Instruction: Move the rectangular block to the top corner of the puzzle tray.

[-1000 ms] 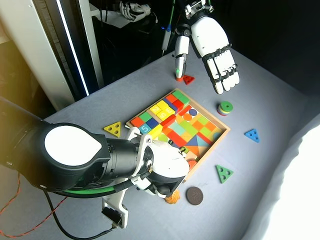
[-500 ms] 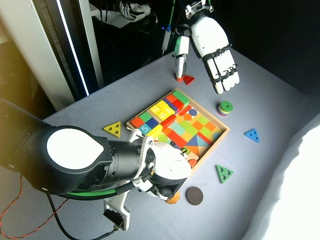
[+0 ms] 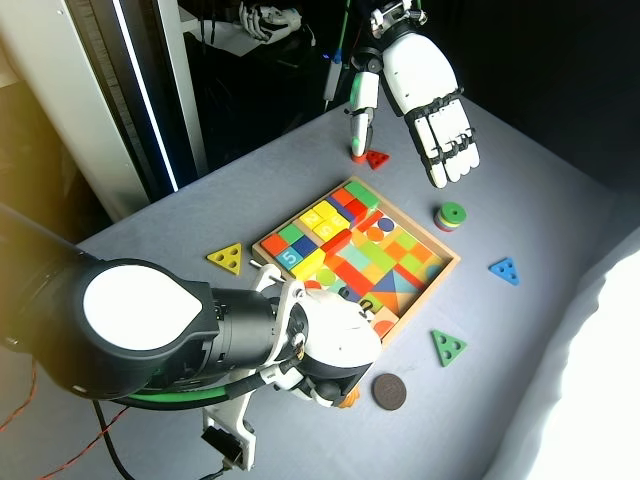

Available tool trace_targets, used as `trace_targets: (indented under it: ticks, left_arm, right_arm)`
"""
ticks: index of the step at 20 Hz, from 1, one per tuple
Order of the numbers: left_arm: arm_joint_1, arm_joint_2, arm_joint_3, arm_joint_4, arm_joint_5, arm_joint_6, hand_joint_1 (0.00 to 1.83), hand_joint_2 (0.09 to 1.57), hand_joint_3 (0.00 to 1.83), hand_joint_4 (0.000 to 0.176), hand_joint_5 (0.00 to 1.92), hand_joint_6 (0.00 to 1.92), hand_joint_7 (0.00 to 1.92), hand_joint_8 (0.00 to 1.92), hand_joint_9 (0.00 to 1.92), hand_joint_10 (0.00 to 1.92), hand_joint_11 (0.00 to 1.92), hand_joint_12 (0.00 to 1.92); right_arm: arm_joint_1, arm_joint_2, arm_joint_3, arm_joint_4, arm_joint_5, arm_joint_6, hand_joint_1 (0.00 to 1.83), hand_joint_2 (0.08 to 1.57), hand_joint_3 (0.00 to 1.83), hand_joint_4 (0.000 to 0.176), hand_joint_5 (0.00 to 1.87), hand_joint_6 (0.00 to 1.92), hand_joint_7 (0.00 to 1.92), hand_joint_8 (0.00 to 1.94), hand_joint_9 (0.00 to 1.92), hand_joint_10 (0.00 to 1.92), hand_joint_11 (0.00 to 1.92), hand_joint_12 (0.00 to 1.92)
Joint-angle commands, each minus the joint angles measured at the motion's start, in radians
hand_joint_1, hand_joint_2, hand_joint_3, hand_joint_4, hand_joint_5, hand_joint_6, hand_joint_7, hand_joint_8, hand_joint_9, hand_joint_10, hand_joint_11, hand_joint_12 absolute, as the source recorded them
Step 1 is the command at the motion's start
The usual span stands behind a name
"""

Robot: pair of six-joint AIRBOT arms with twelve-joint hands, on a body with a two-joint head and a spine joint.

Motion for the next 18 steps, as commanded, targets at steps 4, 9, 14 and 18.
trace_targets:
  ticks: [4,9,14,18]
  left_arm:
    - [-0.013,0.004,0.001,0.058,-0.044,0.003,0.0,1.19,0.0,0.0,0.0,0.0,0.02,0.0,0.01,0.0,0.0,0.0]
    - [-0.013,0.003,0.001,0.057,-0.044,0.003,0.0,1.19,0.0,0.0,0.0,0.0,0.0,0.0,0.0,0.0,0.0,0.0]
    - [-0.014,0.003,0.001,0.056,-0.044,0.003,0.0,1.19,0.0,0.0,0.0,0.0,0.0,0.0,0.0,0.0,0.0,0.0]
    - [-0.013,0.004,0.001,0.055,-0.044,0.003,0.0,1.19,0.0,0.0,0.0,0.0,0.0,0.0,0.0,0.0,0.0,0.0]
  right_arm:
    - [0.016,0.019,0.01,0.026,-0.009,-0.014,1.83,1.24,0.0,0.0,0.19,0.01,1.31,1.94,1.47,1.92,1.67,1.92]
    - [0.067,0.012,0.01,0.018,-0.004,-0.014,1.83,1.24,0.0,0.0,0.19,0.01,1.32,1.94,1.48,1.92,1.68,1.92]
    - [0.141,0.001,0.01,-0.03,0.006,-0.011,1.83,1.24,0.0,0.0,0.23,0.02,1.31,1.94,1.46,1.92,1.65,1.92]
    - [0.208,0.002,0.01,-0.051,0.025,0.074,1.83,1.26,0.0,0.0,0.17,0.0,1.35,1.94,1.52,1.92,1.71,1.92]
